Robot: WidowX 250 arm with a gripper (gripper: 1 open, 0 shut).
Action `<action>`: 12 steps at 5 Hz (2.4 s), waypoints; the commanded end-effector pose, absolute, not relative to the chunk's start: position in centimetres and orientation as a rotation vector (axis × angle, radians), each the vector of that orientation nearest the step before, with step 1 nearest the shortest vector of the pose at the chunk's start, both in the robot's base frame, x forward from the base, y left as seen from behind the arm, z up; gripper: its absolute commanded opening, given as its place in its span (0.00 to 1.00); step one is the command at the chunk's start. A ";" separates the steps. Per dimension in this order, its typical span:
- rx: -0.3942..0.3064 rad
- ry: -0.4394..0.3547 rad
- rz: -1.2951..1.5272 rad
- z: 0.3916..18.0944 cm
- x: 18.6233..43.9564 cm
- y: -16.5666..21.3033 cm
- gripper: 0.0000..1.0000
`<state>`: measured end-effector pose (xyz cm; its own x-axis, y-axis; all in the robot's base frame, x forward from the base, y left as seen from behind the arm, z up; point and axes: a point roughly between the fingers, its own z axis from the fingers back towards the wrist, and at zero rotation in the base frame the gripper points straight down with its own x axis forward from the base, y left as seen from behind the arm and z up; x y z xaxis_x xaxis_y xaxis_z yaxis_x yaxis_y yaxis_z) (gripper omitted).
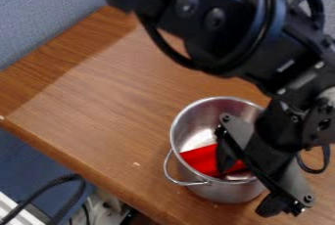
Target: Move the red object from the metal pot to the table
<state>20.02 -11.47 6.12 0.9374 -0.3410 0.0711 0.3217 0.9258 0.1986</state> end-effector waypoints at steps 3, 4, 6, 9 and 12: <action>0.200 -0.172 -0.360 7.9 20.9 -10.3 1.00; 0.201 -0.181 -0.368 8.1 21.0 -10.1 1.00; 0.196 -0.200 -0.386 9.4 21.0 -9.8 1.00; 0.169 -0.221 -0.399 6.2 22.2 -9.7 1.00; 0.173 -0.208 -0.397 3.8 22.8 -9.2 1.00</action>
<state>22.68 -10.09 4.12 0.8922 -0.4140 0.1804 0.3802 0.9042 0.1945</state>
